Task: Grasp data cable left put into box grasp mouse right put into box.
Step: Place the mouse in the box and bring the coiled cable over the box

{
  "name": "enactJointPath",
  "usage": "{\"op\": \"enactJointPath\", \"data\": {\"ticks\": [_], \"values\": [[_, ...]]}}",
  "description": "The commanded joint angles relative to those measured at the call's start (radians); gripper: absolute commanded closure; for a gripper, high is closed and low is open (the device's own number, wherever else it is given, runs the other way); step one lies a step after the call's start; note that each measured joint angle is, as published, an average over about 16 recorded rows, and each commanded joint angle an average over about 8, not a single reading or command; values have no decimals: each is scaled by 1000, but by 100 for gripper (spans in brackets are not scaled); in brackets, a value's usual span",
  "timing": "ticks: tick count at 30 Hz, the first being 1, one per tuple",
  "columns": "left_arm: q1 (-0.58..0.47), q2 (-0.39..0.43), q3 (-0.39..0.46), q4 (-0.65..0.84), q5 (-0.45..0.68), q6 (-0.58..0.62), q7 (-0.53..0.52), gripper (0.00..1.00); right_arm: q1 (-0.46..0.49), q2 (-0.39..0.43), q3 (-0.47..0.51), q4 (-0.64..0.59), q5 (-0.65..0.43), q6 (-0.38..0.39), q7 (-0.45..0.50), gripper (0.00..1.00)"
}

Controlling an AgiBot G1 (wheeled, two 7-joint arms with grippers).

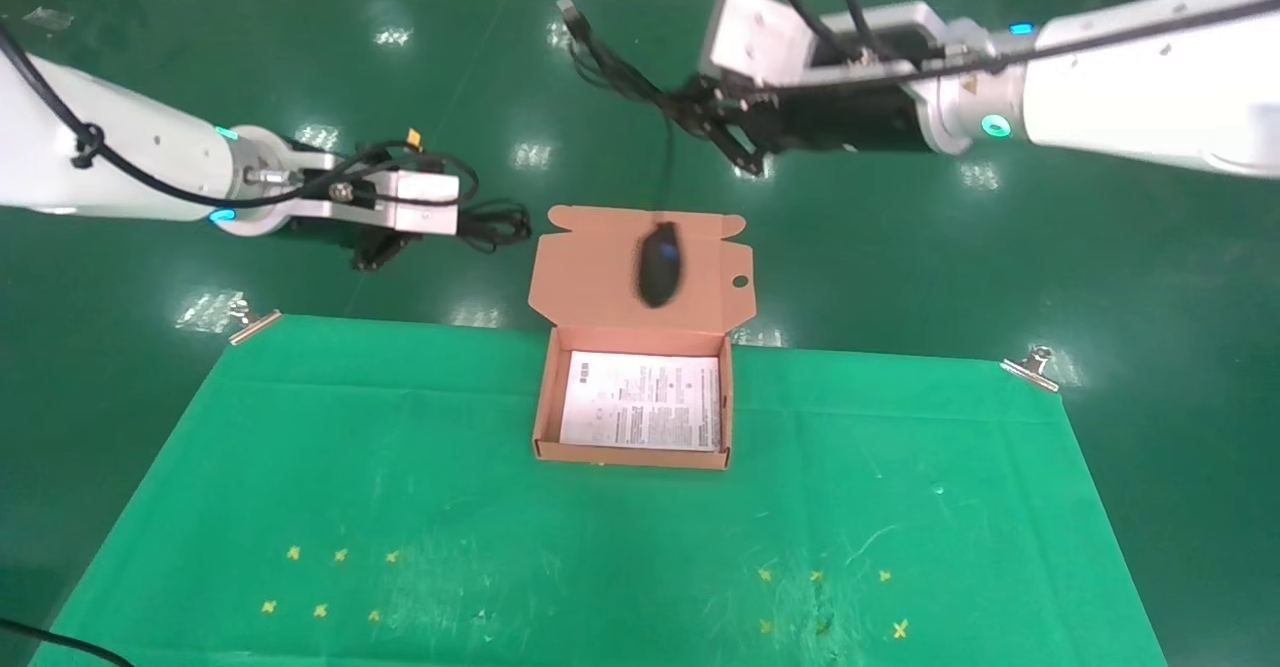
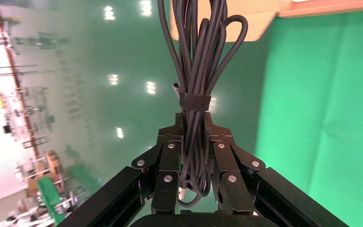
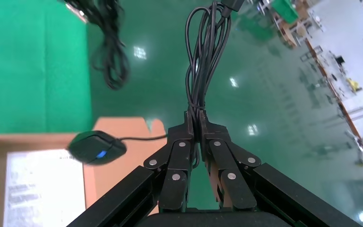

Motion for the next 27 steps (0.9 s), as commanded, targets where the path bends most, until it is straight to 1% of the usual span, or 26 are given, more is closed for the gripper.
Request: {"op": "enactJointPath", "data": {"ticks": [1,7,12,19,27], "values": [[-6,2,-2,-6,7,-12,-5,100,14,-17,9,-32,19,-7,-24,100],[-13,-4,-13,-10,-6,-19,-19,100,36,-42,8,-74,26,-25,-68,100],[-14,-9,-14,-10,-5,-21,-27,100,39,-55,4,-87,23,-24,-91,100],[0,-19,2,-5,22,-6,-57,100,10,-66,-2,-97,15,-5,-113,100],[15,-42,23,-18,71,20,-134,100,-33,-91,-13,-135,8,10,-134,100]]}}
